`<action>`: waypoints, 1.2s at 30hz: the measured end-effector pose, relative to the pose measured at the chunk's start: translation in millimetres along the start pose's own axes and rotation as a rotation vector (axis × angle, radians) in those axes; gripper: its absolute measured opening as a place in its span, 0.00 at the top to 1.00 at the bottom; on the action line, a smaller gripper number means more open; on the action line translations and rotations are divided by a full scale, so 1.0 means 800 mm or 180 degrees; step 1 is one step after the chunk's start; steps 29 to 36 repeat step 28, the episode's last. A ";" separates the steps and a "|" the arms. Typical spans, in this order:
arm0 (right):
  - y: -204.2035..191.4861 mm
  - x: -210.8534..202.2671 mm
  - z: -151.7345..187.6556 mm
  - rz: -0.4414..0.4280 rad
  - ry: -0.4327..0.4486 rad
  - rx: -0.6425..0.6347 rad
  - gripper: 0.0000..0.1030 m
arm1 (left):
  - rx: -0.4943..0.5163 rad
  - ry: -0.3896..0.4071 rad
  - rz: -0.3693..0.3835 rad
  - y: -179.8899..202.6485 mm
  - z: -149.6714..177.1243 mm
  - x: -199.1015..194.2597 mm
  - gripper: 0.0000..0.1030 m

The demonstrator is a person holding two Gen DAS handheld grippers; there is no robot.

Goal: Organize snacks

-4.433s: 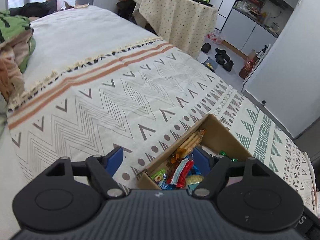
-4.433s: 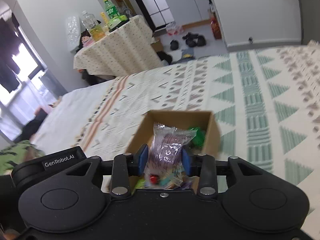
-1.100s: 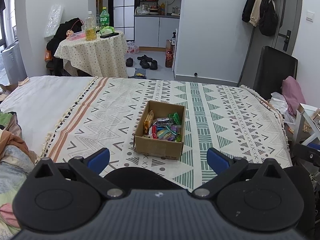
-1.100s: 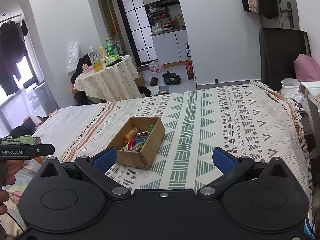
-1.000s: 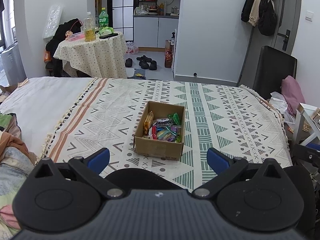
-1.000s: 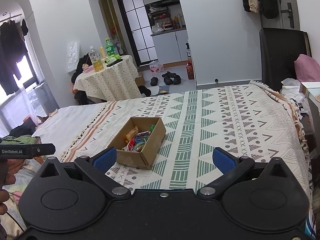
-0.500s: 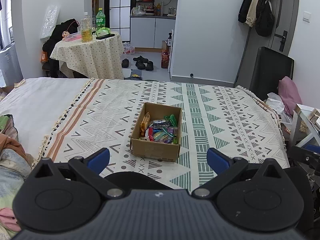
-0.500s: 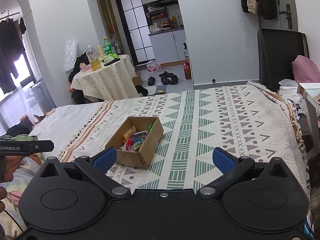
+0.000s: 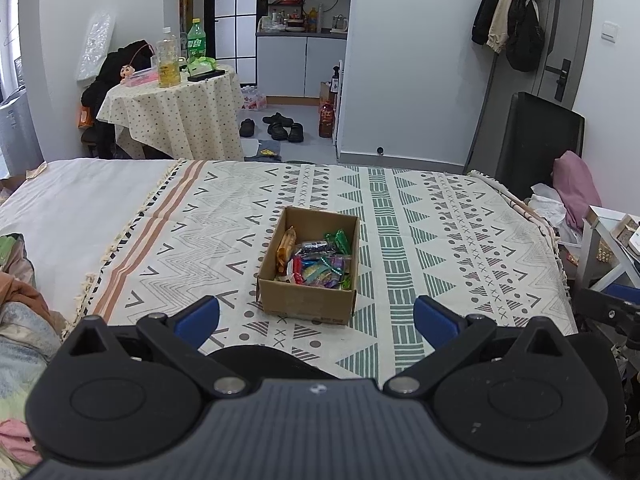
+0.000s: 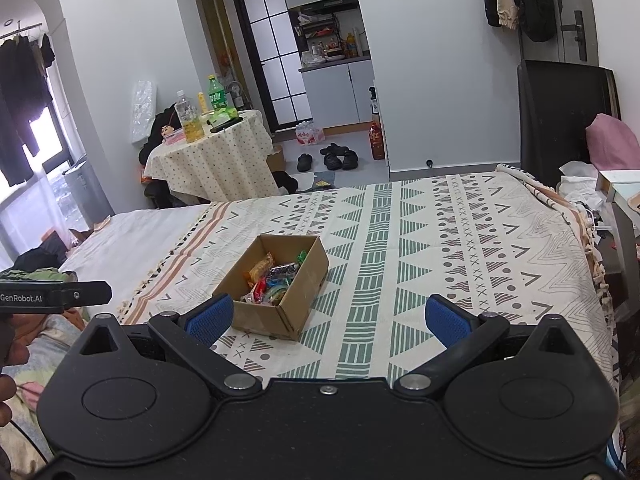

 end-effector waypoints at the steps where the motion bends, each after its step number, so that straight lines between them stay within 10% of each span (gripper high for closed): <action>1: 0.000 0.000 0.000 -0.0001 0.0003 0.0002 0.00 | 0.0002 0.0003 0.0001 0.001 0.000 0.000 0.00; 36: 0.001 0.007 -0.004 -0.0009 -0.0032 0.0006 0.00 | 0.0021 -0.0055 0.0017 0.008 0.003 0.017 0.00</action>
Point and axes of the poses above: each gripper's, at about its wrist camera, not at the fingertips, and x roughly the way its jaws point, y to its right, z to its underside, the point moved 8 cm from there along x, roughly the way its jaws point, and after that the axes turned 3 degrees about -x, right-handed, at the moved point
